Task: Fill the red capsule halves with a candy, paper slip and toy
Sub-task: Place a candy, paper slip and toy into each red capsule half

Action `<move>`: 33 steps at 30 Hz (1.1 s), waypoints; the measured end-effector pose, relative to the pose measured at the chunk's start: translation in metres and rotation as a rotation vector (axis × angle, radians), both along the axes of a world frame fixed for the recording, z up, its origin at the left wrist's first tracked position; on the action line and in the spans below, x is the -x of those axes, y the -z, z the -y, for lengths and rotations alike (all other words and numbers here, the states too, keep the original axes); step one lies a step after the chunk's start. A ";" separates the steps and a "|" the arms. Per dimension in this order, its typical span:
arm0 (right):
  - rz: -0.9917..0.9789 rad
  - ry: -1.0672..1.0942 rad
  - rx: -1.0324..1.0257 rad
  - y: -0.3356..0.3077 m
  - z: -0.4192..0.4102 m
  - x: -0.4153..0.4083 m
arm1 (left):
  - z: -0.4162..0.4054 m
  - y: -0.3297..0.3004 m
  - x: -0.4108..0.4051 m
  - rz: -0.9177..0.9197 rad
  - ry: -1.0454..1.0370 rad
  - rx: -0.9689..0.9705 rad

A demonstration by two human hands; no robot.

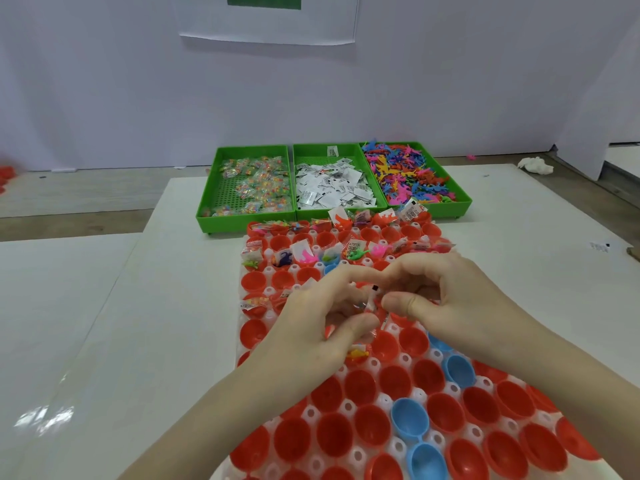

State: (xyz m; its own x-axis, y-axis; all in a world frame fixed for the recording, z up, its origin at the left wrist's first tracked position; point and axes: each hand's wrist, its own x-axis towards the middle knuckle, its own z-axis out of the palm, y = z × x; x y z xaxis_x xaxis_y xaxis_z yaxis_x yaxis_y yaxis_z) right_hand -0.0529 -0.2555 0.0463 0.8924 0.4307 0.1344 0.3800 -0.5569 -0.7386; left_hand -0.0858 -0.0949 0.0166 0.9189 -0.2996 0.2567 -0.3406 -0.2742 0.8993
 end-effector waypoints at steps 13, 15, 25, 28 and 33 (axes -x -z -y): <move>0.175 0.036 -0.104 0.006 0.003 0.005 | 0.006 0.003 0.001 -0.072 -0.052 0.036; 0.215 0.044 -0.053 0.010 0.004 0.004 | 0.009 0.006 0.001 -0.046 -0.062 -0.007; 0.103 0.000 0.191 0.030 0.012 0.002 | 0.003 0.014 0.003 0.224 -0.162 -0.544; 0.121 -0.053 0.320 0.036 0.011 0.004 | 0.001 0.017 0.005 0.260 -0.162 -0.656; 0.198 -0.179 0.581 0.037 0.006 0.007 | 0.000 0.018 0.003 0.251 -0.199 -0.666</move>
State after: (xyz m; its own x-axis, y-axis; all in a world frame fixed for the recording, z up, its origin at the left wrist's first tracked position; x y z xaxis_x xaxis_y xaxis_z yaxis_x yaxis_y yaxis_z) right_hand -0.0603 -0.2610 0.0097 0.7825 0.6226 -0.0114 0.6020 -0.7611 -0.2413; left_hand -0.0889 -0.0951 -0.0011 0.9096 -0.2992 0.2883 -0.4012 -0.8128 0.4224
